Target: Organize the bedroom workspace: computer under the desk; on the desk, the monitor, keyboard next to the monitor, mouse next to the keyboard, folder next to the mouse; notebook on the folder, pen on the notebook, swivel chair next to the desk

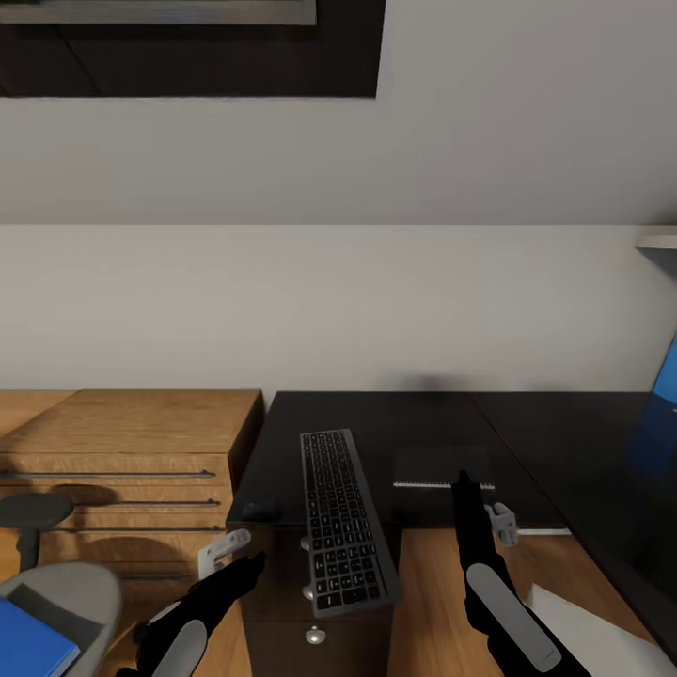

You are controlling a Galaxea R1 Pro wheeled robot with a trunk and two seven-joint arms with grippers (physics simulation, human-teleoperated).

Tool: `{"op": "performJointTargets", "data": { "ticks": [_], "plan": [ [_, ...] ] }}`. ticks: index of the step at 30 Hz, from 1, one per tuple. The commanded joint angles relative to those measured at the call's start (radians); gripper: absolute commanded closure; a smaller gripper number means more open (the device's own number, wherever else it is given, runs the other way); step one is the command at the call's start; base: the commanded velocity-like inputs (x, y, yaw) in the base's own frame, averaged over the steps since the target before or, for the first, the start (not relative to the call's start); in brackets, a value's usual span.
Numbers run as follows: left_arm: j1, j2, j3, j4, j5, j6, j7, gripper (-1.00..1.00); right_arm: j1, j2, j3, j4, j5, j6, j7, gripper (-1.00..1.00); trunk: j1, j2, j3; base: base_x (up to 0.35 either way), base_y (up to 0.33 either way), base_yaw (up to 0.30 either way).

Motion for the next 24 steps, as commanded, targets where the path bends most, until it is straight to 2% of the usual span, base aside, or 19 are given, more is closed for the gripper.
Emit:
{"op": "performJointTargets", "data": {
  "ticks": [1,7,18,24],
  "plan": [
    [-0.001,0.003,-0.002,-0.001,0.008,0.001,0.009,-1.0,-0.001,-0.001,0.004,-0.001,-0.003,-0.007,-0.003,1.0,0.0,-0.001,-0.001,0.251,0.0,0.0],
    [-0.001,0.006,-0.002,-0.001,0.008,0.001,0.008,-1.0,-0.002,-0.001,0.004,-0.001,-0.003,-0.007,-0.002,1.0,0.0,-0.001,-0.001,0.127,0.0,0.0],
    [-0.001,0.007,0.001,-0.009,0.009,0.001,0.01,-1.0,-0.002,0.0,0.002,-0.001,-0.003,-0.008,-0.001,1.0,0.0,-0.001,-0.001,0.014,0.0,0.0],
    [-0.001,0.005,0.0,-0.012,0.009,0.001,0.011,-1.0,-0.002,0.0,0.002,-0.001,-0.003,-0.01,-0.001,1.0,0.023,-0.043,-0.02,0.0,0.0,0.0]
  ]
}}
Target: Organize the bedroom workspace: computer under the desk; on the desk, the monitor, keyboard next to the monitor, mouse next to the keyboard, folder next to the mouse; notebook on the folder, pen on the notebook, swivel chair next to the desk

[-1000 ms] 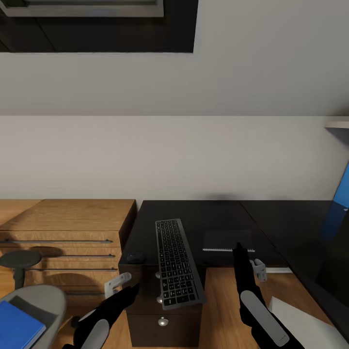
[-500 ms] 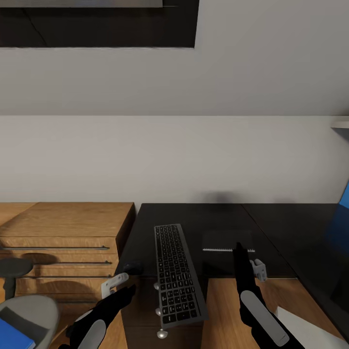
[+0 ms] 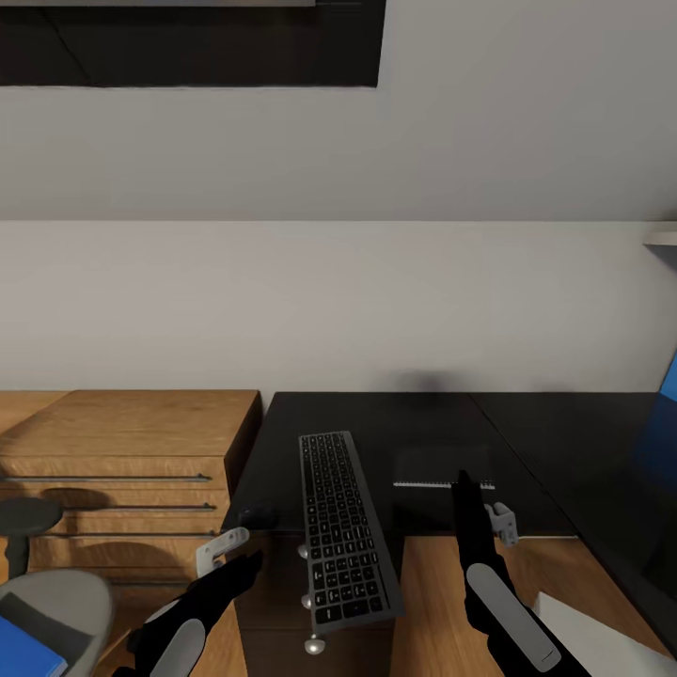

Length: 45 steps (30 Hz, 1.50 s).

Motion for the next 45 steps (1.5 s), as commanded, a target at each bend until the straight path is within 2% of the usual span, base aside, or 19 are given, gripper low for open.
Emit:
{"op": "performJointTargets", "data": {
  "ticks": [1,29,45],
  "plan": [
    [-0.001,0.001,-0.002,-0.002,0.007,0.001,0.009,-1.0,-0.001,-0.001,0.004,-0.001,-0.002,-0.007,-0.002,1.0,0.004,-0.008,-0.004,0.0,0.0,0.0],
    [-0.001,0.001,-0.004,-0.002,0.007,0.001,0.008,-1.0,-0.001,-0.002,0.002,-0.001,0.002,-0.008,-0.004,1.0,0.111,-0.204,-0.092,0.0,0.0,0.0],
    [-0.001,0.001,-0.004,-0.002,0.007,0.001,0.008,-1.0,-0.001,-0.002,0.002,-0.001,0.003,-0.007,-0.008,1.0,0.111,-0.204,-0.092,0.0,0.0,0.0]
  ]
}}
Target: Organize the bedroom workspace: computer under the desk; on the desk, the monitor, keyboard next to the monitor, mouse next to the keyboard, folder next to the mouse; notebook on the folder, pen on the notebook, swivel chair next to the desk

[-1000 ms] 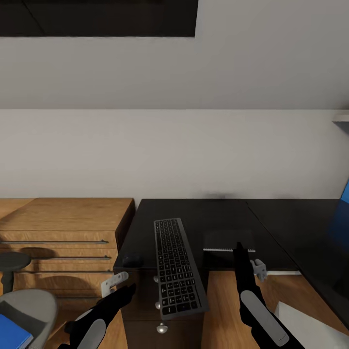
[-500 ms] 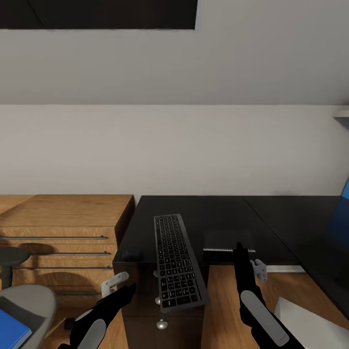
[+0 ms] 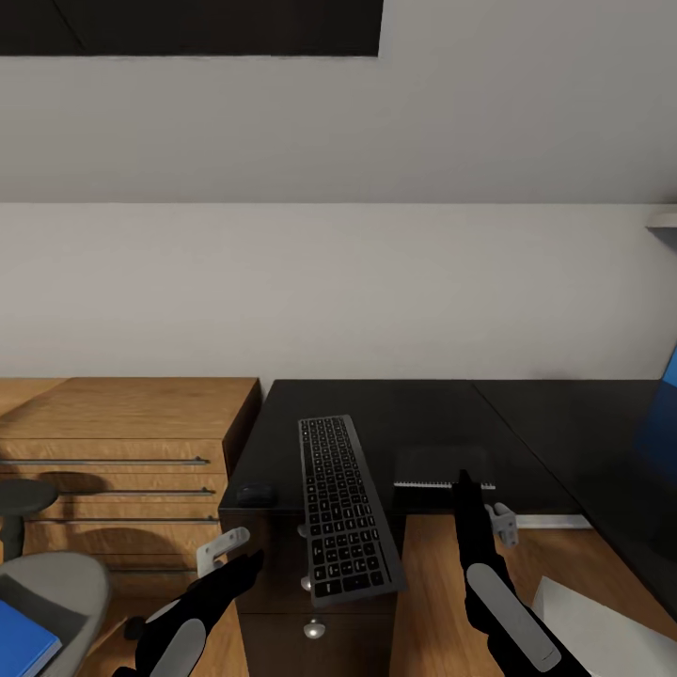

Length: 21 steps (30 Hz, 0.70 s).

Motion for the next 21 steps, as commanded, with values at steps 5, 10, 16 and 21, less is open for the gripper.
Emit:
{"op": "performJointTargets", "data": {
  "ticks": [5,10,16,21],
  "plan": [
    [-0.001,0.001,-0.002,-0.002,0.008,0.001,0.009,-1.0,-0.001,-0.001,0.004,-0.001,-0.003,-0.006,-0.003,1.0,0.0,-0.001,-0.001,0.0,0.0,0.0],
    [-0.001,0.001,-0.002,-0.002,0.008,0.001,0.009,-1.0,-0.002,-0.001,0.004,-0.001,-0.003,-0.006,-0.004,1.0,0.0,-0.001,-0.001,0.0,0.0,0.0],
    [-0.001,0.001,-0.002,-0.002,0.009,0.001,0.009,-1.0,-0.001,-0.001,0.004,-0.001,-0.003,-0.006,-0.004,1.0,0.0,-0.001,-0.001,0.0,0.0,0.0],
    [-0.001,0.001,-0.002,-0.002,0.009,0.001,0.009,-1.0,-0.002,-0.001,0.004,-0.001,-0.003,-0.006,-0.005,1.0,0.0,-0.001,-0.001,0.0,0.0,0.0]
  ]
}}
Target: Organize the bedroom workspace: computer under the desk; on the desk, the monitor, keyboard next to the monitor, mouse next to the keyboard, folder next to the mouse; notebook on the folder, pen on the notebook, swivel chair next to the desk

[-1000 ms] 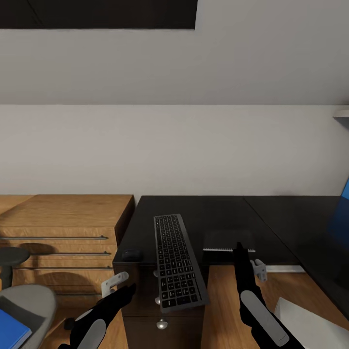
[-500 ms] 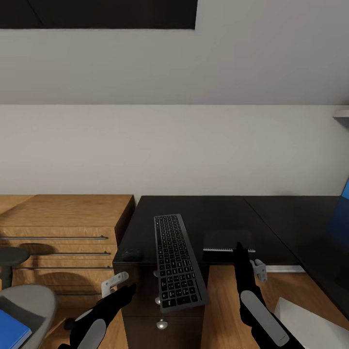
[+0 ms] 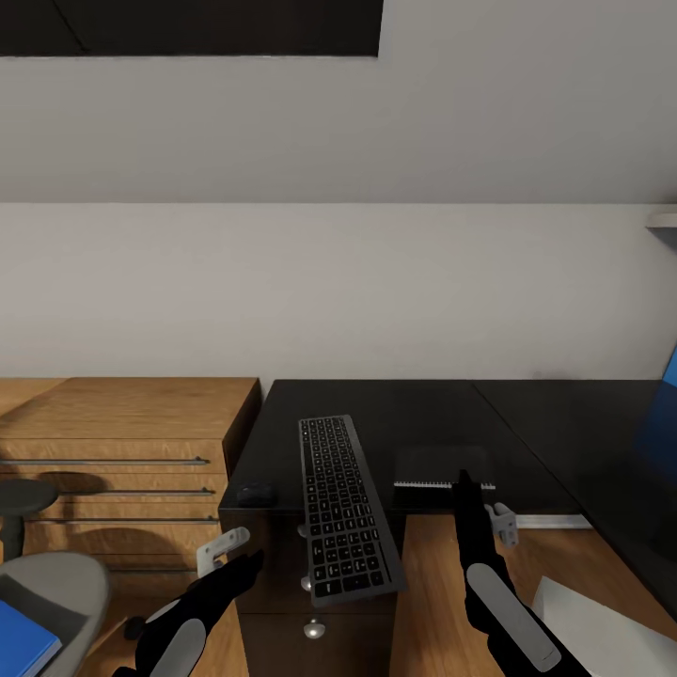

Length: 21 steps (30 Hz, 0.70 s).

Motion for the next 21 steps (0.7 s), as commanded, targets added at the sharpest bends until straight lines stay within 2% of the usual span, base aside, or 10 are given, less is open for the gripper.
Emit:
{"op": "performJointTargets", "data": {
  "ticks": [1,19,20,21],
  "plan": [
    [-0.001,0.001,-0.002,-0.002,0.008,0.001,0.009,-1.0,-0.001,-0.001,0.004,-0.001,-0.003,-0.007,-0.003,1.0,0.0,-0.001,-0.001,0.0,0.0,0.0],
    [-0.001,0.001,-0.002,-0.009,0.008,0.001,0.009,-1.0,-0.001,-0.001,0.004,-0.001,-0.003,-0.008,-0.006,1.0,0.0,-0.001,-0.001,0.0,0.0,0.0],
    [-0.001,0.001,-0.002,-0.01,0.007,0.001,0.009,-1.0,-0.001,-0.001,0.004,-0.001,-0.003,-0.008,-0.006,-1.0,0.0,-0.001,-0.001,0.0,0.0,0.0],
    [-0.001,0.001,-0.002,-0.011,0.008,0.001,0.009,-1.0,-0.001,-0.001,0.004,-0.001,-0.003,-0.008,-0.006,-1.0,0.0,-0.001,-0.001,0.0,0.0,0.0]
  ]
}}
